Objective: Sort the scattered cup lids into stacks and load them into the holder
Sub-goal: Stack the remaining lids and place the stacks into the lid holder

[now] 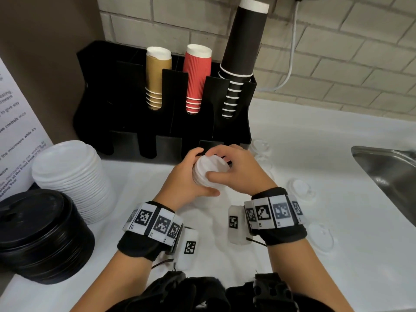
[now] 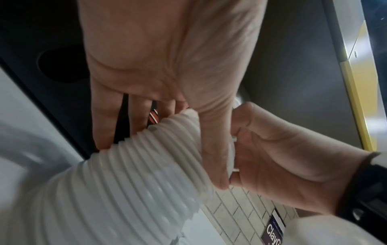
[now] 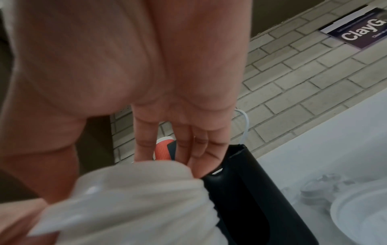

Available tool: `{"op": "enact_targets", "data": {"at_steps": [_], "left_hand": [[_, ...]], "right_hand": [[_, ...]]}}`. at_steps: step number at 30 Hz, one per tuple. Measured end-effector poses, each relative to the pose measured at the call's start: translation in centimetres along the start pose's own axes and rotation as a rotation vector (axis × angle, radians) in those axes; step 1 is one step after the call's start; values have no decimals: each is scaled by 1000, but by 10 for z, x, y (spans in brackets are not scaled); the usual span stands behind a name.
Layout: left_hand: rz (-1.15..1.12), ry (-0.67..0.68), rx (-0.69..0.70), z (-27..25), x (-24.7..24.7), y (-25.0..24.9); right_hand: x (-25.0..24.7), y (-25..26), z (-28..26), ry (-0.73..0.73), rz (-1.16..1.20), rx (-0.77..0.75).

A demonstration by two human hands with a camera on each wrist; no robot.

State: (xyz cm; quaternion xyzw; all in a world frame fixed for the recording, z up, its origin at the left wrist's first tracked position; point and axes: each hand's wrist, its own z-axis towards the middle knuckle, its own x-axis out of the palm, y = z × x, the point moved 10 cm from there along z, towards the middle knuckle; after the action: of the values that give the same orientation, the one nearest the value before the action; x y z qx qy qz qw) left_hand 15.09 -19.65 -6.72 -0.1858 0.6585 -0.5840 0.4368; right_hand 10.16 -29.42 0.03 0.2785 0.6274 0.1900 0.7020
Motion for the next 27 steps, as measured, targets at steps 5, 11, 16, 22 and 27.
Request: {"op": "enact_targets", "data": {"at_steps": [5, 11, 16, 22, 27], "left_hand": [[-4, 2, -10, -1, 0, 0], [-14, -3, 15, -1, 0, -4], [-23, -7, 27, -4, 0, -6], [9, -6, 18, -4, 1, -7], [-2, 7, 5, -5, 2, -8]], "right_hand": [[1, 6, 1, -13, -55, -37], [2, 6, 1, -33, -66, -57], [-10, -9, 2, -83, 83, -43], [-33, -114, -16, -31, -506, 634], [-17, -153, -32, 181, -476, 847]]}}
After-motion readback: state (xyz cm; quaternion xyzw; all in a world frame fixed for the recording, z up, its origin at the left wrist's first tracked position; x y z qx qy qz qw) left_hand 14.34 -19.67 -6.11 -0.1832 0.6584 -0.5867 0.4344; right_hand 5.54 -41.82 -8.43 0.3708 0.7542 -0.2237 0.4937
